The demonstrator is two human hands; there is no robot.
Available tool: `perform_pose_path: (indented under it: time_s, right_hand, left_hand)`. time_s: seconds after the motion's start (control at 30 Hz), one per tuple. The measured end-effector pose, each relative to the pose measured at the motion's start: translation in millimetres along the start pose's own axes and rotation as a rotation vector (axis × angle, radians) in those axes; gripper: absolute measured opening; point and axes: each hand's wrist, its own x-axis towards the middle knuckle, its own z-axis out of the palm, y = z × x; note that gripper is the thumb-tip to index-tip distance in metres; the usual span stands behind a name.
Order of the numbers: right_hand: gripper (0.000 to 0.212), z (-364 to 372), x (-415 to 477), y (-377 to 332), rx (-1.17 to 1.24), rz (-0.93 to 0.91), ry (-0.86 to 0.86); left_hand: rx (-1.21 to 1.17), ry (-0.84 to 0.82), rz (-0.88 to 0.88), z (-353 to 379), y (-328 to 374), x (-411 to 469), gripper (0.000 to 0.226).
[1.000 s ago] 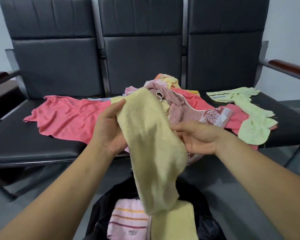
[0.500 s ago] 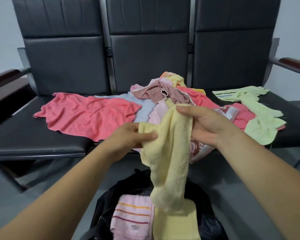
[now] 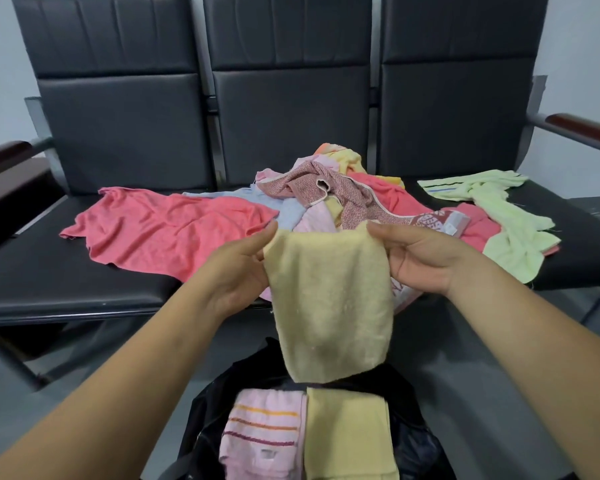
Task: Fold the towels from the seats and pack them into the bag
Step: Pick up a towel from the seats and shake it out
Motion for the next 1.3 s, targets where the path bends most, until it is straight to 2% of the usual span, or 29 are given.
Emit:
perform_pose_path:
  time_s: [0.07,0.1,0.2,0.23,0.27,0.33,0.43,0.53,0.6,0.63,0.7,0.77,0.83,0.9,0.97,1.03,1.13,1.2,1.27,1.3]
  right_hand:
    - [0.027,-1,0,-1,-0.039,0.006,-0.025]
    - [0.031,-1,0,-1,-0.106,-0.003,-0.012]
    - [0.037,-3,3,1,-0.257,-0.075,0.093]
    - [0.032,-3,4,2,-0.306,-0.104,0.120]
    - [0.026,-2,4,3,-0.364,-0.132,0.146]
    - [0.018,1,5,4,-0.445,-0.167,0.193]
    - [0.019,5,5,2,-0.426,-0.159,0.227]
    - [0.025,9,3,-3,-0.122,-0.070,0.179]
    - [0.022,12,0,-7,0.082,-0.068,0.113]
    - [0.023,13,-1,-9,0.118,-0.082,0.079]
    - [0.028,15,-2,-11,0.041,-0.104,0.047]
    - [0.025,13,-1,-11,-0.118,-0.147,0.103]
    - [0.017,12,-2,-9,-0.259,-0.193,0.190]
    - [0.011,12,-3,-7,-0.364,-0.221,0.234]
    - [0.009,14,-4,-5,-0.394,-0.214,0.237]
    - [0.013,16,-3,-3,-0.341,-0.183,0.218]
    - [0.013,19,-3,-5,-0.006,-0.143,0.156]
    - [0.016,17,-4,-10,0.160,-0.154,0.093]
    - [0.023,18,-5,-11,0.074,-0.162,0.062]
    - [0.022,17,-5,-9,-0.028,-0.169,0.077]
  left_hand:
    - [0.088,-0.071,0.033,-3,0,-4,0.028]
    - [0.218,-0.025,0.083,-6,0,-3,0.029]
    - [1.024,0.225,0.423,-16,1,3,0.013]
    - [1.193,0.243,0.492,-18,0,6,0.011]
    - [1.246,0.249,0.506,-18,0,6,0.010]
    - [1.136,0.246,0.436,-23,-3,12,0.015]
    - [0.737,0.233,0.251,-20,-3,10,0.020]
    - [0.285,0.189,0.126,-11,5,6,0.023]
    - [0.153,0.097,0.108,-10,9,4,0.019]
    - [0.138,0.034,0.125,-11,11,3,0.017]
    - [0.192,-0.038,0.209,-16,13,3,0.030]
    - [0.497,0.061,0.366,-24,15,4,0.029]
    - [0.923,0.234,0.535,-30,16,6,0.012]
    - [1.120,0.359,0.612,-32,16,6,0.008]
    - [1.024,0.371,0.554,-33,15,7,0.017]
    - [0.771,0.329,0.429,-32,16,6,0.028]
    - [0.411,0.191,0.257,-26,19,1,0.025]
    - [0.242,0.034,0.192,-24,20,-2,0.023]
    - [0.271,-0.041,0.201,-26,22,-3,0.034]
    - [0.400,-0.006,0.244,-27,22,-3,0.033]
